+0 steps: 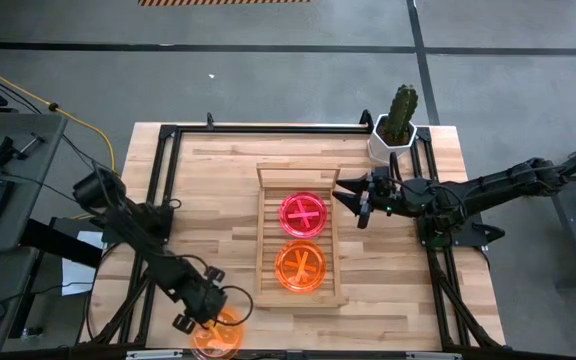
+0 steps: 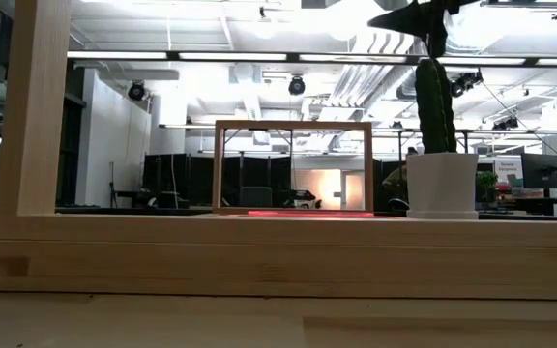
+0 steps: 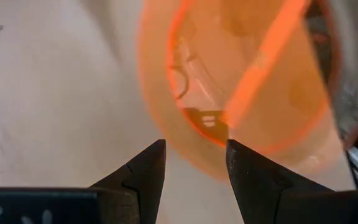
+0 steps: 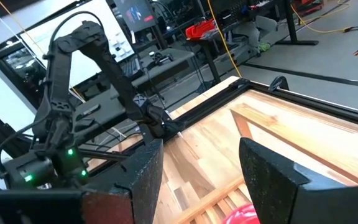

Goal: Place and stack plates onto a shelf
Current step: Stack the orange plate on top of the orange plate on the shelf, then return to Home Position

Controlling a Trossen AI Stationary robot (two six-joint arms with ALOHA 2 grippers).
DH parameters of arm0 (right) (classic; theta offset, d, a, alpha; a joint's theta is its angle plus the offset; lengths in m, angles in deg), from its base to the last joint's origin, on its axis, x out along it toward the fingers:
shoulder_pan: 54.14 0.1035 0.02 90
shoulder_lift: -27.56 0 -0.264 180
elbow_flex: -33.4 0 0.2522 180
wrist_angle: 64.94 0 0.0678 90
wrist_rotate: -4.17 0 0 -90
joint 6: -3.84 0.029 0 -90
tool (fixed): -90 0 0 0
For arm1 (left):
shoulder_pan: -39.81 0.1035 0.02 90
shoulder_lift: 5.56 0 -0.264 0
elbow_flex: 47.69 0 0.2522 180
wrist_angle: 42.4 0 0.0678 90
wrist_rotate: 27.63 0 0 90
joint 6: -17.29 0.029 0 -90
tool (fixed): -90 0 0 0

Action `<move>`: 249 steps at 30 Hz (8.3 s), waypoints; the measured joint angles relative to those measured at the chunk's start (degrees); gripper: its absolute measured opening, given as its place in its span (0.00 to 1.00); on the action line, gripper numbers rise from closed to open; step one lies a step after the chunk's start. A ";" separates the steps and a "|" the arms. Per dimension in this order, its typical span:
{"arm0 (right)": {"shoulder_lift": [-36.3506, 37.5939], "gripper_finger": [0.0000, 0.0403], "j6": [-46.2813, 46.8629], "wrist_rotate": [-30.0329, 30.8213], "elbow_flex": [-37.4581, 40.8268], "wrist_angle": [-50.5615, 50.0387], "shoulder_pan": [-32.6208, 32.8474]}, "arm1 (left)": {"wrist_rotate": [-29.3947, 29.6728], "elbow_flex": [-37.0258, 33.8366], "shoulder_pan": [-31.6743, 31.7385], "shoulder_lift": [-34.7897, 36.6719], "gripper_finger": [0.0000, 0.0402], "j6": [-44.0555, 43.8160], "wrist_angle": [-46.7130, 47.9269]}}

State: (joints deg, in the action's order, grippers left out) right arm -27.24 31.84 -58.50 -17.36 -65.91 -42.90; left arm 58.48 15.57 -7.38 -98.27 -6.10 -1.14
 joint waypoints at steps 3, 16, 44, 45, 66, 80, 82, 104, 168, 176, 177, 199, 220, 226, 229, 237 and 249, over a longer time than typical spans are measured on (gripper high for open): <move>0.00 0.48 0.00 0.00 0.00 -0.20 -0.01 | 1.98 0.00 0.78 -1.12 0.39 -3.37 -0.17; 0.01 0.48 0.00 -0.02 0.00 -1.14 -0.02 | 4.63 0.00 1.20 -1.43 0.39 -6.21 -3.34; 0.01 0.48 0.44 -0.04 0.00 -3.71 -0.01 | 1.88 -0.14 4.04 -2.26 0.01 -7.49 3.09; 0.02 0.48 0.44 -0.04 0.00 -3.75 0.00 | 2.27 -0.15 4.43 -1.20 0.01 -7.30 4.51; 0.02 0.48 0.44 -0.04 0.00 -4.92 -0.02 | 16.43 -0.11 22.64 34.36 0.00 -12.66 34.39; 0.02 0.48 0.46 -0.04 0.00 -6.53 -0.02 | 18.66 0.02 37.33 24.95 0.00 -25.03 3.78; 0.00 0.48 0.46 -0.04 0.00 -6.53 -0.01 | 16.92 0.03 37.90 20.20 0.00 -25.60 -3.48; 0.01 0.48 0.24 -0.04 0.00 -7.93 0.00 | 11.94 15.87 36.05 -6.18 0.00 -21.66 -7.40; 0.02 0.48 1.52 -0.09 -0.01 -4.86 -0.02 | 27.12 -12.82 40.91 48.79 0.16 5.96 -31.96; 0.02 0.48 1.53 -0.09 -0.01 -4.91 0.00 | 27.13 -27.63 41.32 59.98 0.01 1.73 -39.19; 0.02 0.48 1.52 -0.09 0.00 -4.90 -0.01 | 27.13 -29.44 41.32 61.12 0.01 1.30 -40.68; 1.76 0.48 1.51 -0.08 0.00 -6.56 -0.02 | 28.36 -48.87 41.32 82.79 0.00 -0.56 -46.01; 19.43 0.40 0.41 -3.18 1.64 -31.53 -0.02 | 28.57 -48.85 41.30 87.86 0.00 -0.42 -41.84; 27.22 0.11 3.55 -11.50 9.79 -30.58 0.04 | 28.51 -48.83 41.32 87.85 0.00 -0.47 -41.84; 32.01 0.02 4.55 -14.46 14.46 -26.69 0.04 | 28.49 -48.83 41.31 87.85 0.00 -0.47 -41.84; 41.23 0.01 2.09 -16.02 24.07 -15.60 0.04 | 28.45 -48.81 41.27 89.31 0.00 -0.47 -41.60; 47.41 0.00 4.34 -19.58 36.34 -2.57 0.04 | 28.47 -48.72 41.27 92.50 0.00 -0.49 -38.23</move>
State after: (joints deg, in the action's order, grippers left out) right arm 20.17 36.19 -78.07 18.98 -68.48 -42.85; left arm 86.95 -33.15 33.90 -5.77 -6.59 -39.37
